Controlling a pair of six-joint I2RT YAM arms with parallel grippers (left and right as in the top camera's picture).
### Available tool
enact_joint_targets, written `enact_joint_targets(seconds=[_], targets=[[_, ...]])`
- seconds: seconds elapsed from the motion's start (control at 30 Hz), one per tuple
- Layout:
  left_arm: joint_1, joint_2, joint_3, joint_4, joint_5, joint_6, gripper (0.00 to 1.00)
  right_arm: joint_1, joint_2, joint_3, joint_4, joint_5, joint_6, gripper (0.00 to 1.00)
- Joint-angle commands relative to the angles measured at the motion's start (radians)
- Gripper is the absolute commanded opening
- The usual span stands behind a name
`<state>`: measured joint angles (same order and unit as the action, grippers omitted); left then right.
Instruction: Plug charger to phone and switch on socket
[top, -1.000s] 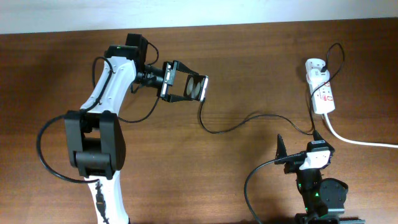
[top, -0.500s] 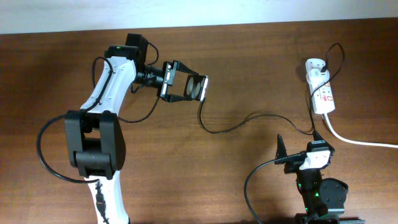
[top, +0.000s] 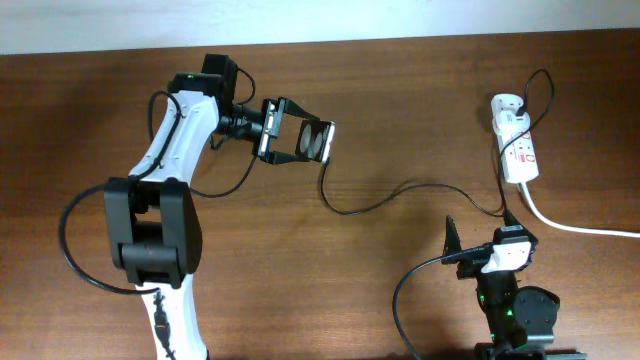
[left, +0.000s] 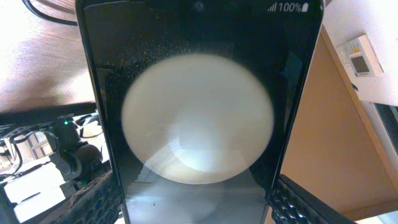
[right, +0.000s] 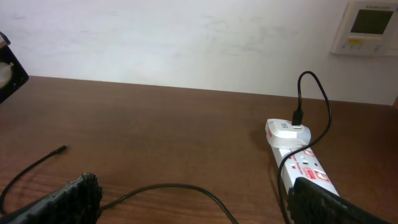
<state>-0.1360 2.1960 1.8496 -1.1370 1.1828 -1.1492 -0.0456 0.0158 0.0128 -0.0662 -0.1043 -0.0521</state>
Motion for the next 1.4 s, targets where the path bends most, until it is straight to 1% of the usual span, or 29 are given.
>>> enact_joint_targets(seconds=[0.0, 0.2, 0.33, 0.37, 0.4, 0.47, 0.5, 0.6, 0.63, 0.87, 0.93, 1.0, 1.03, 1.13, 1.27, 1.37], targets=[[0.008, -0.003, 0.030, -0.001, 0.053, -0.009, 0.29, 0.006, -0.009, -0.007, -0.002, 0.005, 0.005, 0.99], [0.008, -0.003, 0.030, -0.002, 0.053, -0.009, 0.29, 0.006, -0.009, -0.007, -0.002, 0.005, 0.005, 0.99], [0.008, -0.003, 0.030, -0.002, 0.053, -0.010, 0.20, 0.006, -0.009, -0.007, -0.002, 0.005, 0.005, 0.99], [0.008, -0.003, 0.030, -0.002, 0.053, -0.010, 0.20, 0.006, -0.009, -0.007, -0.002, 0.005, 0.005, 0.99], [0.008, -0.003, 0.030, -0.002, 0.053, -0.010, 0.23, 0.006, -0.009, -0.007, -0.001, 0.004, 0.005, 0.99], [0.008, -0.003, 0.030, -0.002, 0.053, -0.010, 0.23, 0.006, -0.009, -0.007, -0.001, 0.005, 0.005, 0.99], [0.008, -0.003, 0.030, -0.002, 0.053, -0.010, 0.25, 0.006, -0.009, -0.007, -0.001, 0.003, 0.011, 0.99], [0.008, -0.003, 0.030, -0.001, 0.052, -0.009, 0.29, 0.006, -0.009, -0.007, -0.001, 0.000, 0.117, 0.99], [0.008, -0.003, 0.030, -0.001, 0.052, -0.009, 0.30, 0.006, -0.009, -0.007, -0.001, 0.000, 0.121, 0.99], [0.008, -0.003, 0.030, -0.001, 0.052, -0.009, 0.30, 0.006, -0.008, -0.007, -0.003, -0.005, 0.121, 0.99], [0.008, -0.003, 0.030, -0.001, 0.050, -0.009, 0.30, 0.006, 0.002, -0.006, -0.002, -0.045, 0.121, 0.99], [0.008, -0.003, 0.030, -0.001, 0.026, -0.009, 0.30, 0.006, 0.052, 0.002, -0.006, -0.104, 0.121, 0.98], [0.008, -0.003, 0.030, -0.001, 0.026, -0.009, 0.29, 0.006, 0.086, 0.012, -0.010, -0.136, 0.121, 0.99], [0.008, -0.003, 0.030, -0.001, 0.027, -0.010, 0.28, 0.006, 0.167, 0.065, -0.013, -0.151, 0.121, 0.99], [0.008, -0.003, 0.030, -0.001, 0.045, -0.010, 0.28, 0.005, 0.351, 0.200, -0.035, -0.209, 0.122, 0.99], [0.008, -0.003, 0.030, -0.001, 0.072, -0.010, 0.27, 0.005, 0.505, 0.363, -0.143, -0.283, 0.121, 0.99]])
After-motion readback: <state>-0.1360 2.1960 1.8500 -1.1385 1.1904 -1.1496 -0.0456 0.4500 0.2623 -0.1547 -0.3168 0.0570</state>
